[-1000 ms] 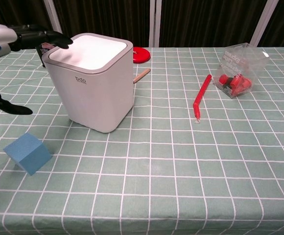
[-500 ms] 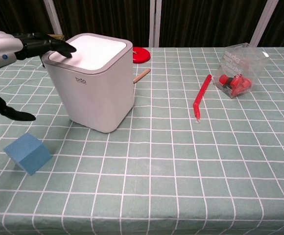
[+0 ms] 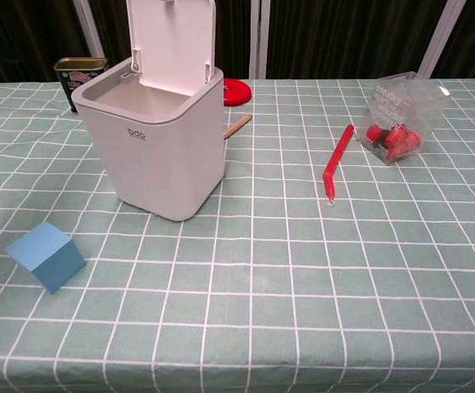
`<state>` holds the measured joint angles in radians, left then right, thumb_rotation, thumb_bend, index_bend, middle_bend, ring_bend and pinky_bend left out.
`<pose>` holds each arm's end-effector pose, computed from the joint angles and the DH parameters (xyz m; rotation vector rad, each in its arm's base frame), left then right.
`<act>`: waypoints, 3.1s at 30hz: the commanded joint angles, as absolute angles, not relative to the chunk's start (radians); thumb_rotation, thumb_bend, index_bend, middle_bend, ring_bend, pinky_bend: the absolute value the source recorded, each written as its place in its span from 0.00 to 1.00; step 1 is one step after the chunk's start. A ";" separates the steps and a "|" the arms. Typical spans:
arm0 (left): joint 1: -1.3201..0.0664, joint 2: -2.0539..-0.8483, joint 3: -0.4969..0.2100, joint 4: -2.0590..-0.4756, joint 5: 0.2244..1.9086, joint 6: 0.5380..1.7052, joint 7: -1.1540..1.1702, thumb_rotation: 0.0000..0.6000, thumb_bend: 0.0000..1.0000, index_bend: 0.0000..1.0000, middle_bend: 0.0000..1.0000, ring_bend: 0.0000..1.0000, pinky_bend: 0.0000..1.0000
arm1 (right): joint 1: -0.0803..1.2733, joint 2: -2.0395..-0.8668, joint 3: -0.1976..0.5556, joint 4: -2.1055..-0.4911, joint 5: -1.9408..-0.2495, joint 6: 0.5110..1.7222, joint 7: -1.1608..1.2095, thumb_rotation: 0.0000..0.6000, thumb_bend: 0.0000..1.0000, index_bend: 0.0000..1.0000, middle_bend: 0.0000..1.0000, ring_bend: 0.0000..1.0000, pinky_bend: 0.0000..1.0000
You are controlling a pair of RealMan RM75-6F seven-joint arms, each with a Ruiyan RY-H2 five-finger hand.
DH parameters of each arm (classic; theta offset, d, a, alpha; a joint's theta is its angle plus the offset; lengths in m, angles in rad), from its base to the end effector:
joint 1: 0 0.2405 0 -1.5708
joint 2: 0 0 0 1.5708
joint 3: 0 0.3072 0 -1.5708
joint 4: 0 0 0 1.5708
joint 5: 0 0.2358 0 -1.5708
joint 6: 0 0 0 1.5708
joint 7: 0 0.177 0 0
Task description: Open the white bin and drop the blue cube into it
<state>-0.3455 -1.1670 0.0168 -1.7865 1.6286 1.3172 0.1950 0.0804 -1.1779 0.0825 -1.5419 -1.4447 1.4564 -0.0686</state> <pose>-0.2506 0.2671 0.0815 -1.8145 -0.8041 -1.0393 -0.3860 -0.2266 0.1477 1.3520 -0.8703 0.8205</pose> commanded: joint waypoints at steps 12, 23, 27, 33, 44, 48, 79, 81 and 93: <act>-0.348 -1.276 0.142 -1.637 1.733 1.191 0.122 1.00 0.01 0.21 0.22 0.13 0.27 | 0.087 -1.160 0.085 -1.566 -1.458 1.462 -0.083 1.00 0.22 0.00 0.00 0.00 0.00; -0.376 -1.407 0.124 -1.532 1.712 1.129 0.162 1.00 0.09 0.21 0.22 0.13 0.27 | 0.091 -1.169 0.089 -1.553 -1.458 1.463 -0.081 1.00 0.22 0.00 0.00 0.00 0.00; -0.378 -1.422 0.121 -1.512 1.709 1.136 0.158 1.00 0.13 0.22 0.23 0.13 0.31 | 0.090 -1.169 0.088 -1.552 -1.456 1.462 -0.081 1.00 0.22 0.00 0.00 0.00 0.00; -0.380 -1.429 0.116 -1.490 1.701 1.145 0.156 1.00 0.18 0.25 0.28 0.20 0.40 | 0.092 -1.169 0.085 -1.552 -1.449 1.451 -0.084 1.00 0.22 0.00 0.00 0.00 0.00; -0.378 -1.449 0.110 -1.465 1.704 1.180 0.156 1.00 0.31 0.44 0.45 0.38 0.59 | 0.093 -1.166 0.083 -1.560 -1.441 1.442 -0.093 1.00 0.22 0.00 0.00 0.00 0.00; -0.371 -1.446 0.104 -1.471 1.706 1.208 0.160 1.00 0.32 0.50 0.50 0.42 0.63 | 0.093 -1.165 0.083 -1.560 -1.441 1.443 -0.091 1.00 0.22 0.00 0.00 0.00 0.00; -0.576 -1.224 -0.242 -1.833 1.572 1.236 0.239 1.00 0.32 0.53 0.53 0.45 0.65 | 0.099 -1.161 0.086 -1.579 -1.431 1.435 -0.105 1.00 0.23 0.00 0.00 0.00 0.00; -0.600 -1.247 -0.251 -1.813 1.540 1.203 0.243 1.00 0.32 0.53 0.53 0.45 0.65 | 0.098 -1.162 0.087 -1.575 -1.432 1.438 -0.100 1.00 0.22 0.00 0.00 0.00 0.00; -0.635 -1.263 -0.214 -1.784 1.452 1.117 0.232 1.00 0.10 0.06 0.08 0.10 0.38 | 0.100 -1.170 0.088 -1.553 -1.424 1.429 -0.079 1.00 0.23 0.00 0.00 0.00 0.00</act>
